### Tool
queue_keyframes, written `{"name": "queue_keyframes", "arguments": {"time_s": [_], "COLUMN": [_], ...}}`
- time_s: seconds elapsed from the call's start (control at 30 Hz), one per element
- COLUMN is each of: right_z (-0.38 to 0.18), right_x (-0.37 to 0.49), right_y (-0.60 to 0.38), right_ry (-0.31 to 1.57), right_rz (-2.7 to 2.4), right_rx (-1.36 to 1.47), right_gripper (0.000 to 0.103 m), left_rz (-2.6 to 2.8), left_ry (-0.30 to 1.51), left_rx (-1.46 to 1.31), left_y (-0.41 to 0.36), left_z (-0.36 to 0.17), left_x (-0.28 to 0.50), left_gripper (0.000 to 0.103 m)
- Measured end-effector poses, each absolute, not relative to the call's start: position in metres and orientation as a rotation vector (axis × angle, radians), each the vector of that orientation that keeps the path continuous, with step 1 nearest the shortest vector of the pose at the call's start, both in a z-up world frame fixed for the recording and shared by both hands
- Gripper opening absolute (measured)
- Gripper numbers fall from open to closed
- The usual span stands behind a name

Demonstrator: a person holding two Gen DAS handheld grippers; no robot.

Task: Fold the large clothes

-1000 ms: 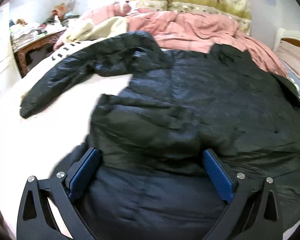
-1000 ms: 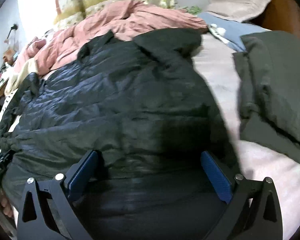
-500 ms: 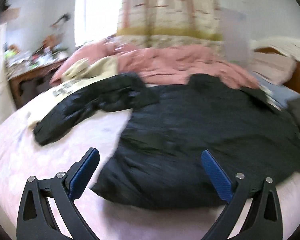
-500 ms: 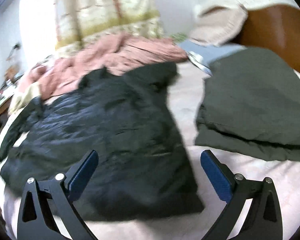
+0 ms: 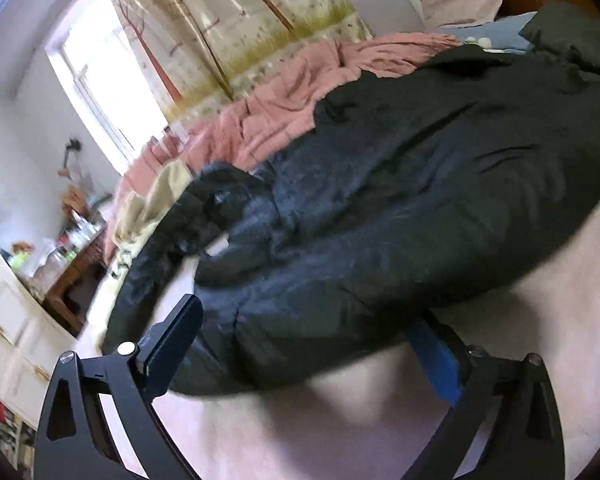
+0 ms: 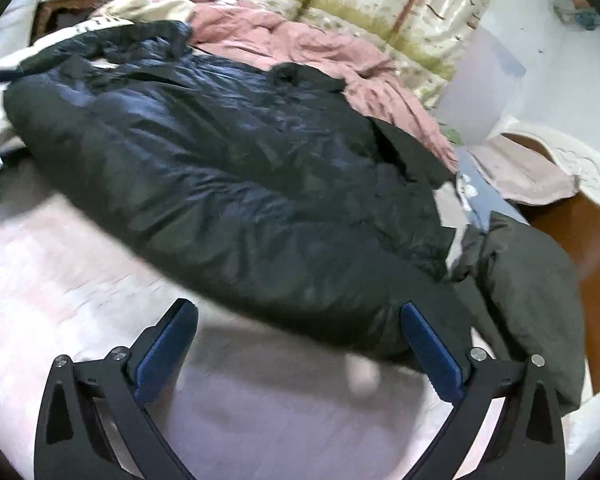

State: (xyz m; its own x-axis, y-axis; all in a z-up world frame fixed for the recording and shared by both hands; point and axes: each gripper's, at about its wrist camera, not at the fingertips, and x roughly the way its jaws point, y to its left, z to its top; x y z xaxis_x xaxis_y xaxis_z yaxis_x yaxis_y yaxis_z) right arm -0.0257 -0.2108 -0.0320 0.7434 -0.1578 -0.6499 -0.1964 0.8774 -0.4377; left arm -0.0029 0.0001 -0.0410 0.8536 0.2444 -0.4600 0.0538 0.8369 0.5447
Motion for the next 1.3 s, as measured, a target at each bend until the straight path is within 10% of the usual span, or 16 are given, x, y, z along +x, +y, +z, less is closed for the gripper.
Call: {"name": "queue_keyframes", "arguments": {"time_s": [0.13,0.23,0.3,0.4,0.57,0.7,0.83,1.0,1.3], "right_z": [-0.036,-0.036,-0.034,-0.023,-0.012,-0.004,-0.003,0.005,0.024], "right_x": [-0.008,-0.005,-0.008,-0.026,-0.078,-0.112,-0.110,-0.114,-0.138], "right_y": [-0.211,-0.219,-0.227,-0.234,-0.237,-0.233,-0.231,-0.245,-0.259], "right_ry": [0.733,0.751,0.760,0.715,0.718,0.689,0.698,0.661,0.587], "right_rz": [-0.062,-0.042,-0.036,0.008,0.071,0.055,0.023,-0.035,0.145], "right_rx": [-0.518,-0.474,-0.430,-0.379,-0.362,-0.363,-0.365,-0.317,-0.136], "right_gripper": [0.103,0.059,0.024,0.016,0.016,0.022,0.029,0.087,0.087], "left_rz": [0.110,0.122,0.101,0.077,0.044,0.077,0.066,0.087,-0.184], "left_ry": [0.651,0.654,0.652,0.660,0.708,0.711,0.693,0.699,0.678], "left_rx": [0.537,0.500,0.474,0.425,0.348,0.215,0.154,0.184,0.064], "left_y": [0.000,0.003,0.014,0.017,0.036,0.063,0.080,0.072,0.031], "left_z": [-0.051,-0.047,-0.039,-0.024,-0.024,-0.031,-0.015,-0.017,0.002], "left_x": [0.023,0.018,0.013,-0.018,-0.066,-0.105,-0.098,-0.099,-0.129], "left_gripper": [0.073,0.021,0.015,0.014,0.017,0.050,0.055,0.064,0.077]}}
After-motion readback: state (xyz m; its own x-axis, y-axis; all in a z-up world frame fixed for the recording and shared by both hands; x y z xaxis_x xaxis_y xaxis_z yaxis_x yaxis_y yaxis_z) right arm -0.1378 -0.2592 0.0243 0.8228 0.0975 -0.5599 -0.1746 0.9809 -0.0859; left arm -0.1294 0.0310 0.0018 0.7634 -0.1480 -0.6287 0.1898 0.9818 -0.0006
